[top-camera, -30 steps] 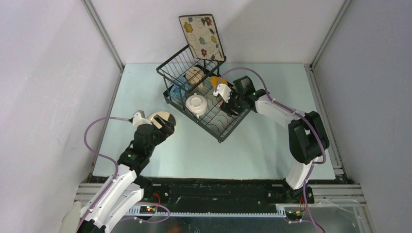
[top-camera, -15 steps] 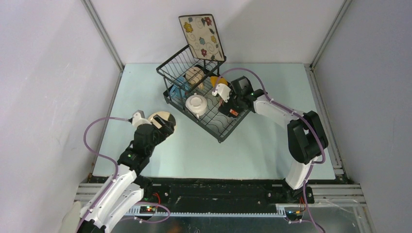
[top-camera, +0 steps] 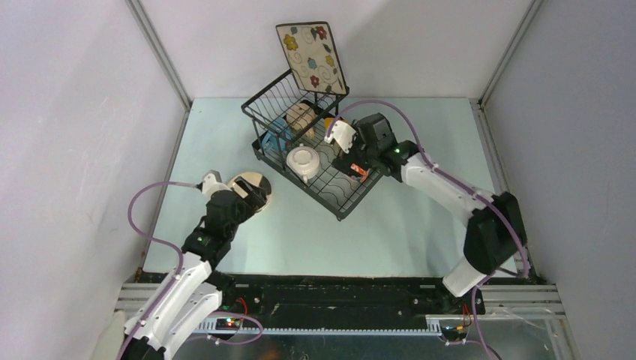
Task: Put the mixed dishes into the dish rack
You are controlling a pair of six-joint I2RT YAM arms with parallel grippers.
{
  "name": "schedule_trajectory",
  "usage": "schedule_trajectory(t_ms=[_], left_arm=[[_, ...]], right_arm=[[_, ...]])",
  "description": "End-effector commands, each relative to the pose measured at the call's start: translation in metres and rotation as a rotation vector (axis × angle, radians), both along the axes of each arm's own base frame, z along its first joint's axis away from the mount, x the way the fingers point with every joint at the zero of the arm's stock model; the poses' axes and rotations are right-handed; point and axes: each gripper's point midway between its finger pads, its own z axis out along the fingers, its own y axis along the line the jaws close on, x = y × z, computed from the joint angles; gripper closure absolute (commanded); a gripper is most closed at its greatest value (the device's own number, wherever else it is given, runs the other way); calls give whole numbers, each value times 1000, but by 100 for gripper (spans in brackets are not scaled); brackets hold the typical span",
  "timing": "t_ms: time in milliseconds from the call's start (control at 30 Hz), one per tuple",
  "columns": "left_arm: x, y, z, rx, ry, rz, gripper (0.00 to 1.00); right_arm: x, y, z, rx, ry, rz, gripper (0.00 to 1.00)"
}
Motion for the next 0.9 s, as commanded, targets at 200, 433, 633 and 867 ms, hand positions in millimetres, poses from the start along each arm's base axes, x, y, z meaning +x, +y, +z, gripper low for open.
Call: schedule_trajectory(t_ms=[200, 433, 633, 867], left_arm=[[9, 45, -30, -93, 85, 251, 9], [4, 59, -57, -86, 207, 347, 1], [0, 64, -80, -64, 311, 389, 14], [-3, 69, -91, -68, 401, 455, 31]], right_arm=[[-38, 34, 99, 415, -81, -81, 0], [-54, 5, 97, 512, 16, -229, 0], [-71, -7, 110, 575, -24, -215, 0], [-85, -4, 114, 585, -68, -162, 0]])
